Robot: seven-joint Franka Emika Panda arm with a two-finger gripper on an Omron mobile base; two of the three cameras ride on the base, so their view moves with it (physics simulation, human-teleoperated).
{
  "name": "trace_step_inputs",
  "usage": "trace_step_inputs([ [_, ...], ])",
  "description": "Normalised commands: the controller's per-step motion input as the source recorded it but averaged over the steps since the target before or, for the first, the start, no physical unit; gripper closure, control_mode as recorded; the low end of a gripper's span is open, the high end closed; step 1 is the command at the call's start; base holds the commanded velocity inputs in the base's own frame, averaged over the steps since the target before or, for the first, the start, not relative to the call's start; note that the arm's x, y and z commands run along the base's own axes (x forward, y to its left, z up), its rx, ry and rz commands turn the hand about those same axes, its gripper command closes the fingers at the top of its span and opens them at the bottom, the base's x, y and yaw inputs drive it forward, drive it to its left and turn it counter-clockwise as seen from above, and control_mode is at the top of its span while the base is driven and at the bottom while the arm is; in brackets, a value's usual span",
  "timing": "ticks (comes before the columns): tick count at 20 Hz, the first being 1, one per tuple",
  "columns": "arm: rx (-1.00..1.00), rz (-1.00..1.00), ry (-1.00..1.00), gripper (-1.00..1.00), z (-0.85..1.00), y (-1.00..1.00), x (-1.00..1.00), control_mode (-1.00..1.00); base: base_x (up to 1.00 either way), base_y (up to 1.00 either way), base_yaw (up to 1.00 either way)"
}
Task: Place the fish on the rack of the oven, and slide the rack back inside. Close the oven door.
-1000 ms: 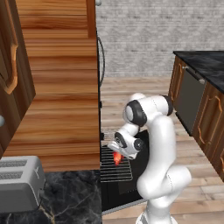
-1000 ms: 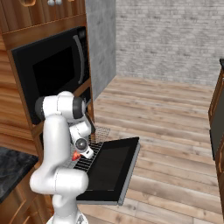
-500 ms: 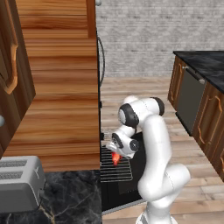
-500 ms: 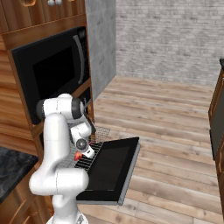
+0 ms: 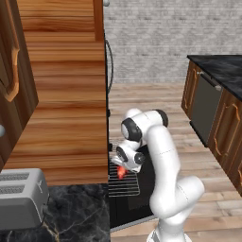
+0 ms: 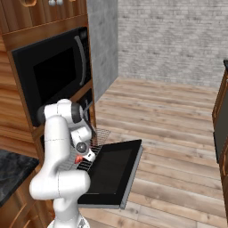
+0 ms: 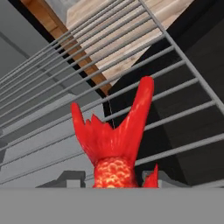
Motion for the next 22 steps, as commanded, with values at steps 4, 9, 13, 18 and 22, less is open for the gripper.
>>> trace_step_inputs([
  [4,-0.03,0.00,0.00,1.00,-0.31,0.06,0.32,-1.00,0.00,0.00,0.00],
  [9,-0.04,0.00,0.00,-1.00,-0.03,-0.17,0.03,-1.00,0.00,0.00,0.00],
  [13,0.00,0.00,-0.02,-1.00,0.09,-0.21,0.00,-1.00,0.00,0.00,0.00],
  [18,0.00,0.00,-0.09,-1.00,0.50,-0.16,0.00,-1.00,0.00,0.00,0.00],
  [22,0.00,0.00,-0.04,-1.00,0.61,-0.02,-0.02,-1.00,0.00,0.00,0.00],
])
